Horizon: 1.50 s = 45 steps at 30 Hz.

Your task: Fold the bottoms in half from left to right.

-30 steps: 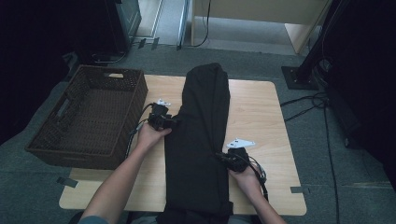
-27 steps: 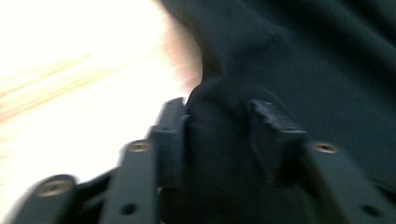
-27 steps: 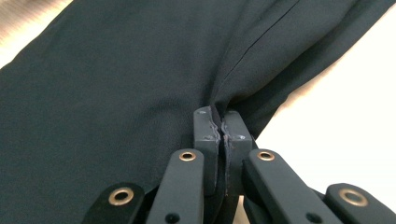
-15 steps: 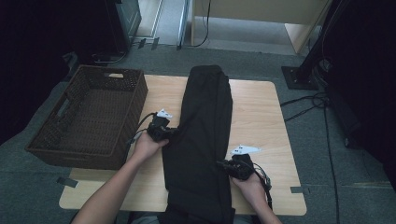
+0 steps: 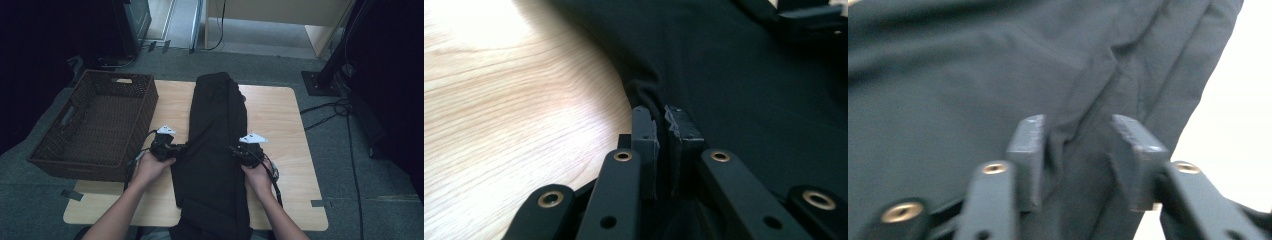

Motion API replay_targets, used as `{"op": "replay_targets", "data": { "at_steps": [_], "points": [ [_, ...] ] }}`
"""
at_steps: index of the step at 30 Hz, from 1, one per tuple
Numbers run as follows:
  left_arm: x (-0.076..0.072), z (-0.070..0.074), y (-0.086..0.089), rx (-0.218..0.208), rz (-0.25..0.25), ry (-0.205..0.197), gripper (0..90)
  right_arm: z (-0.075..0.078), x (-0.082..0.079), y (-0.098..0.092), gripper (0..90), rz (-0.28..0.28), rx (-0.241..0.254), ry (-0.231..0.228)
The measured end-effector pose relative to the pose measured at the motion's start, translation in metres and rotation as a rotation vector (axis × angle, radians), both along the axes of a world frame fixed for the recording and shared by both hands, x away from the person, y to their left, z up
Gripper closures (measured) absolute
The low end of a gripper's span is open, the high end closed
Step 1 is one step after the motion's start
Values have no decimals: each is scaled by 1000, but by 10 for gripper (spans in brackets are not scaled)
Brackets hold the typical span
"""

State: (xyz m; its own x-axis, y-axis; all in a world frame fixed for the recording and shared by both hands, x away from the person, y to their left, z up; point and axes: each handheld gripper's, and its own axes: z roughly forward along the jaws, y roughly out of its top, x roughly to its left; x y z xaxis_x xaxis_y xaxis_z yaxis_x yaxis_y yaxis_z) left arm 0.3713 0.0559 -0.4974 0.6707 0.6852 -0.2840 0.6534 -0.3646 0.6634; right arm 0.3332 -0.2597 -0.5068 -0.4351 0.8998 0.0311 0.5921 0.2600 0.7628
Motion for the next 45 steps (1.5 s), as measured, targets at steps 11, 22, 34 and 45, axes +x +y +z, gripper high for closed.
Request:
{"op": "replay_targets", "data": {
  "at_steps": [11, 22, 34, 45],
  "points": [
    [-11, 1, 20, 38, 10, 13, 861, -2, 3, -31, 810, -46, -72, 40],
    [4, 14, 11, -35, 32, -10, 577, 14, 10, -36, 656, -46, 33, -25],
    [62, 3, -17, 9, 60, 48, 534, 9, 65, -12, 590, -84, 76, -45],
    [51, -3, -18, 50, 21, 23, 892, 5, 71, -30, 894, -79, 70, 66]
  ]
}}
